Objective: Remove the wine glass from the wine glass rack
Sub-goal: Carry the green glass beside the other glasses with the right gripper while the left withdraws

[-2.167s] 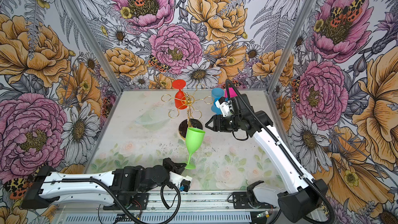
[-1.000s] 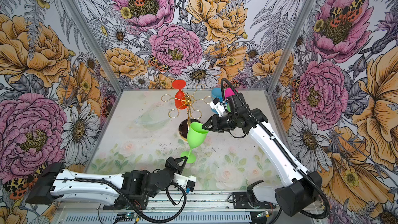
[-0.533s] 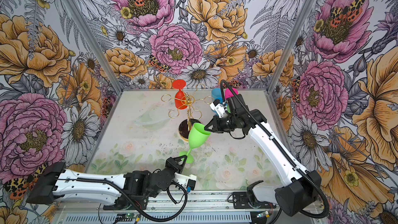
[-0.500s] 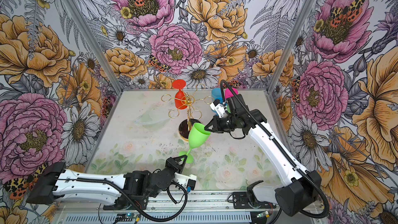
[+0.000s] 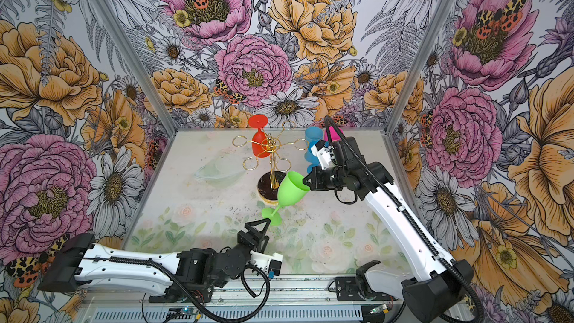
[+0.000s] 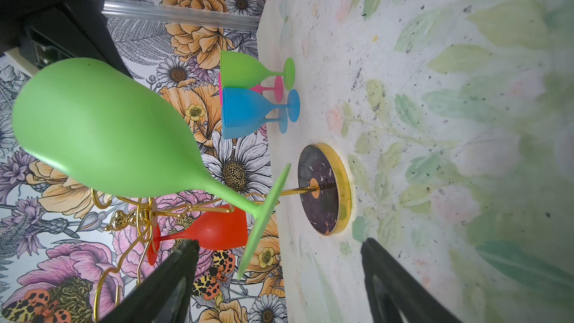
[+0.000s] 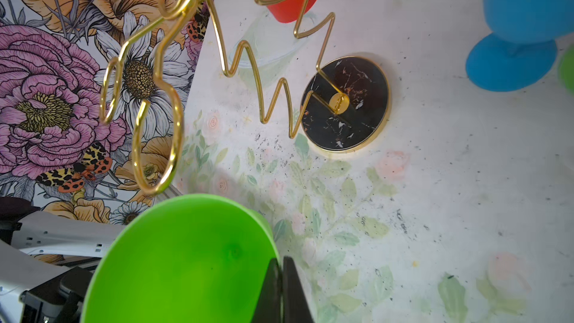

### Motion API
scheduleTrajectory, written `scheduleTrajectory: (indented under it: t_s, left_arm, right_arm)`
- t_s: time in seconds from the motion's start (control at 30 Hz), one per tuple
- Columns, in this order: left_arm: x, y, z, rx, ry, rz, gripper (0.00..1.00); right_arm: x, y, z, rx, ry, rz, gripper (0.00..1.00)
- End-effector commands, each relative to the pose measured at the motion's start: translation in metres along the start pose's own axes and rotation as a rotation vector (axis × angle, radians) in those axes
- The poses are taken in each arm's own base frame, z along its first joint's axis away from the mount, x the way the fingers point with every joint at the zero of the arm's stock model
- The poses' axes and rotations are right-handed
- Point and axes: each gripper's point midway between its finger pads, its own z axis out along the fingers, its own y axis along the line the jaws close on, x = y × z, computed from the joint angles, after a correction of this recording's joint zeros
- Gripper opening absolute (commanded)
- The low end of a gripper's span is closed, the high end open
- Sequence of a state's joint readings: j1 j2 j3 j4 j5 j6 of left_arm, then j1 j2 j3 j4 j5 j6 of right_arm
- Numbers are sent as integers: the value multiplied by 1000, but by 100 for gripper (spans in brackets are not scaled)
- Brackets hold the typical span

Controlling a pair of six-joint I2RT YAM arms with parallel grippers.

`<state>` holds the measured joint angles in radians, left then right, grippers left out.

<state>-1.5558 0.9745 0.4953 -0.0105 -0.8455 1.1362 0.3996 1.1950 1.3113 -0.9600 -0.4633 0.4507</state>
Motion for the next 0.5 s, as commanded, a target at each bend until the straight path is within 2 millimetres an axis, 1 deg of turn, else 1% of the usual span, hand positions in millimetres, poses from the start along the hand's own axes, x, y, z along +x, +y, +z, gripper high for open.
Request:
scheduleTrajectory:
  t_s: [0.0, 0.1, 0.17, 0.3, 0.47]
  left_arm:
    - [-1, 20, -7, -46, -21, -231, 91]
    - [-1, 32, -11, -63, -36, -416, 95]
    - [4, 39, -11, -66, -25, -530, 95]
    - [19, 51, -9, -73, 24, -723, 96]
    - [44, 66, -7, -72, 77, -951, 96]
  right_arm:
    - [-16, -20, -17, 149, -118, -43, 0]
    - [-20, -36, -22, 244, -154, -51, 0]
    - [-23, -47, -23, 307, -170, -58, 0]
    - [-28, -72, -23, 436, -184, -68, 0]
    - [-34, -96, -17, 529, -203, -71, 0]
